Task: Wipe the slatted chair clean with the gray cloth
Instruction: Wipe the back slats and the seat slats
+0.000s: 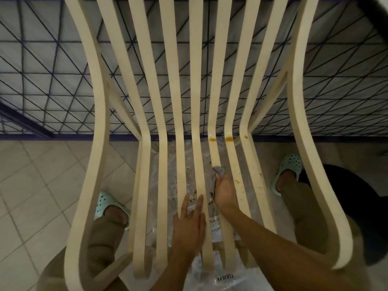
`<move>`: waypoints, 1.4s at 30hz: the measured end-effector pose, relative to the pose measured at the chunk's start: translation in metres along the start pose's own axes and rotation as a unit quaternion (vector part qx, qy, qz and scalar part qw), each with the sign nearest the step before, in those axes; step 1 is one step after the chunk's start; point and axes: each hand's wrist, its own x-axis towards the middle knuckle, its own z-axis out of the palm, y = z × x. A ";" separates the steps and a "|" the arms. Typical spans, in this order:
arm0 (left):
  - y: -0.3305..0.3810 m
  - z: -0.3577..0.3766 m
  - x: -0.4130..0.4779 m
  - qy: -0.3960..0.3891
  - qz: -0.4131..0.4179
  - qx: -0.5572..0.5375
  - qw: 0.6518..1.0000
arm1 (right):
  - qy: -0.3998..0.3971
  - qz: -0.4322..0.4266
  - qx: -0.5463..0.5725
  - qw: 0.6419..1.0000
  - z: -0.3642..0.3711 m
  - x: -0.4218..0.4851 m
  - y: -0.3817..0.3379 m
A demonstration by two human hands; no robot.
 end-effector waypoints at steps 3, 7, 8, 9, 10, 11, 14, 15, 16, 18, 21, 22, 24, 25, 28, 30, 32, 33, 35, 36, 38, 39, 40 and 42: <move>0.005 -0.002 0.000 -0.004 -0.018 0.005 1.000 | 0.006 0.029 -0.027 0.999 -0.004 -0.022 0.022; 0.002 0.001 0.001 0.012 -0.017 0.017 1.000 | 0.018 0.021 -0.043 0.999 -0.016 -0.061 0.027; 0.004 0.000 0.000 0.018 -0.013 0.013 1.000 | 0.018 0.025 -0.061 0.998 -0.021 -0.071 0.028; 0.003 0.001 0.000 0.018 -0.013 0.013 1.000 | 0.017 0.014 -0.086 0.996 -0.022 -0.078 0.034; 0.005 0.001 -0.001 0.021 -0.012 0.014 1.000 | 0.015 0.021 -0.117 0.993 -0.026 -0.086 0.038; 0.005 0.000 -0.001 0.025 -0.013 0.015 1.000 | 0.024 0.027 -0.156 0.987 -0.027 -0.091 0.046; 0.007 -0.002 -0.003 0.036 -0.004 0.007 0.999 | 0.014 0.043 -0.242 0.969 -0.031 -0.109 0.052; 0.007 -0.003 -0.004 0.036 -0.002 0.010 0.999 | 0.013 0.032 -0.275 0.961 -0.033 -0.113 0.054; 0.007 -0.002 -0.004 0.034 -0.002 0.012 0.999 | 0.011 0.029 -0.288 0.957 -0.036 -0.117 0.056; 0.008 -0.003 -0.004 0.039 -0.005 0.013 0.999 | 0.012 0.036 -0.276 0.960 -0.037 -0.121 0.057; 0.008 -0.003 -0.004 0.036 -0.006 0.017 0.999 | 0.018 0.029 -0.256 0.966 -0.036 -0.119 0.057; 0.007 -0.002 -0.004 0.030 -0.006 0.018 0.999 | 0.018 0.031 -0.253 0.967 -0.036 -0.119 0.056; 0.005 0.000 -0.003 0.035 -0.006 0.017 0.999 | 0.022 0.036 -0.260 0.965 -0.033 -0.116 0.058; 0.005 0.000 -0.003 0.042 -0.006 0.017 0.999 | 0.029 0.031 -0.275 0.960 -0.031 -0.114 0.060; 0.003 0.004 -0.002 0.040 -0.004 0.017 0.999 | 0.043 0.015 -0.291 0.956 -0.027 -0.107 0.059; 0.003 0.005 0.000 0.042 -0.002 0.015 0.999 | 0.036 0.019 -0.253 0.967 -0.025 -0.101 0.054; 0.003 0.004 0.008 0.041 0.004 0.008 0.999 | 0.024 0.023 -0.233 0.972 -0.026 -0.094 0.047; 0.004 0.002 0.014 0.038 0.008 0.011 0.999 | 0.019 0.021 -0.232 0.972 -0.025 -0.089 0.047; 0.003 -0.004 0.034 0.031 0.012 0.017 0.999 | 0.022 0.015 -0.222 0.975 -0.023 -0.080 0.046; 0.002 -0.007 0.046 0.028 0.011 0.018 0.999 | 0.022 0.009 -0.214 0.976 -0.022 -0.075 0.046; -0.002 -0.009 0.065 0.027 0.011 0.017 0.999 | 0.016 0.004 -0.183 0.983 -0.020 -0.065 0.040; -0.003 -0.008 0.070 0.026 0.013 0.019 0.999 | 0.011 0.005 -0.179 0.984 -0.019 -0.057 0.039; -0.004 -0.007 0.070 0.031 0.017 0.028 0.999 | 0.006 0.004 -0.176 0.984 -0.018 -0.053 0.034; -0.005 -0.005 0.071 0.040 0.024 0.041 0.998 | 0.013 0.021 -0.140 0.990 -0.013 -0.036 0.029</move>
